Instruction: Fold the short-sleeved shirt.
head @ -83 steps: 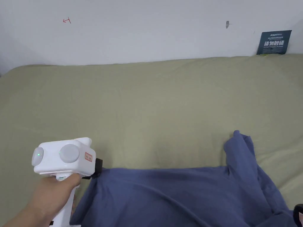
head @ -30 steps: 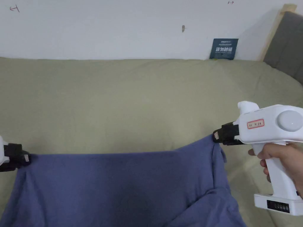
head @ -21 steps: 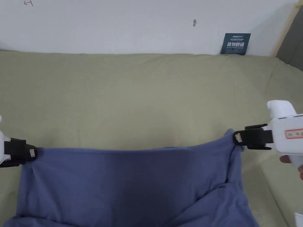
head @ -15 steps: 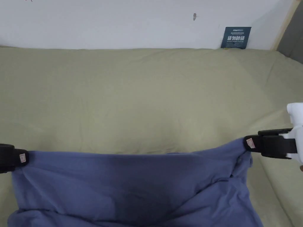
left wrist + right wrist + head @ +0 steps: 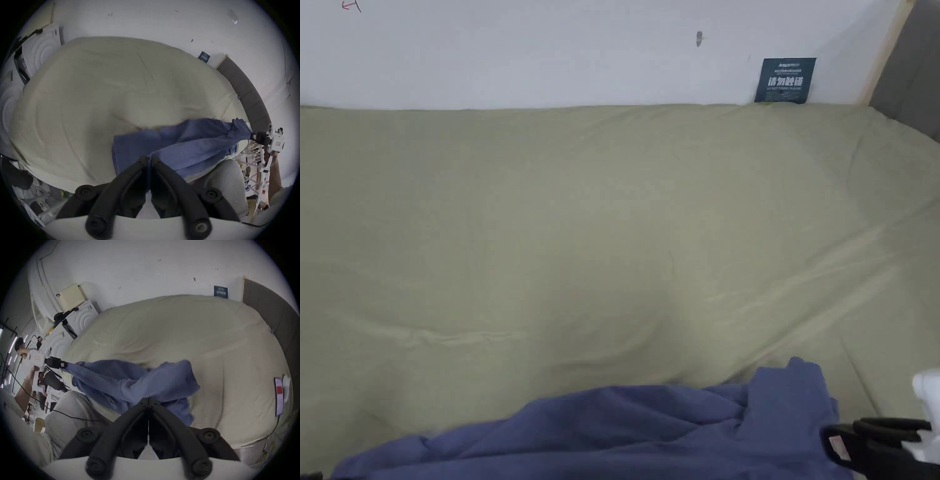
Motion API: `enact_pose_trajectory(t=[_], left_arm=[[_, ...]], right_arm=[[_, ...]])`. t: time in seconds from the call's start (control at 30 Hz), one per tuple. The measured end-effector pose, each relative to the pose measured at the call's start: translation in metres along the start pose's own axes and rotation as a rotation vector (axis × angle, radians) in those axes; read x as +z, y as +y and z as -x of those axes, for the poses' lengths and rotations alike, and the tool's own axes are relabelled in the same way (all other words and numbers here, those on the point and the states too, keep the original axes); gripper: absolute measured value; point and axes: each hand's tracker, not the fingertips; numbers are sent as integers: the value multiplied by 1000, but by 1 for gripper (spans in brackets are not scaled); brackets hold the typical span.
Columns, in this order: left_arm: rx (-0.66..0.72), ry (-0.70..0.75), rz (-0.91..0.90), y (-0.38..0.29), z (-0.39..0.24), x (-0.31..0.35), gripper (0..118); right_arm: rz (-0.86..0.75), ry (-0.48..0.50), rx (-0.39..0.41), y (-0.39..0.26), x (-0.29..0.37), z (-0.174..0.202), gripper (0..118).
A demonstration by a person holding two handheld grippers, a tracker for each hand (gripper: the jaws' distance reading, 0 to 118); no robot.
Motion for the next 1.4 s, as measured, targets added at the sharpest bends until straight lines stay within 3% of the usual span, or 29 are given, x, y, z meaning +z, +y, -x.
enact_pose_trajectory(t=[0.1,0.37,0.5,0.7,0.73,0.77,0.8,0.83,0.87,0.9,0.97,1.07,1.17,1.27,1.4], left_arm=[[15,26,28,-9,6,-14,3],[1,75,63,-24,7,-40,3],[36,78,53,-24,9,-48,3],[26,85,58,-25,15,-54,4],[35,81,51,-24,17,-53,9],[49,74,42,-23,18,-53,23],[65,73,27,-23,19,-51,60],[85,79,0,-22,16,-50,112],[100,93,-31,-22,16,-49,118],[107,76,-67,-22,15,-44,114],[136,16,-179,-22,9,-23,115],[176,31,-312,-21,0,1,115],[144,58,-356,-14,-26,24,115],[84,88,-382,-12,-34,25,115],[83,120,-411,-18,-33,18,115]], right_arm=[[35,-15,-31,-13,-12,-2,1],[113,-97,-19,-36,-40,-8,1],[148,-164,25,-41,-54,-1,1],[181,-208,2,-43,-73,0,1],[178,-214,13,-44,-77,0,4],[173,-213,20,-46,-79,-1,11],[175,-211,24,-46,-82,-1,28],[186,-212,33,-45,-83,0,59],[191,-229,40,-43,-80,5,84],[174,-265,48,-41,-76,8,94],[14,-352,48,-32,-50,16,94],[-223,-392,-80,-17,-5,27,94],[-414,-334,-167,-2,31,39,94],[-531,-202,-216,8,50,51,94],[-535,-165,-222,14,49,75,93]])
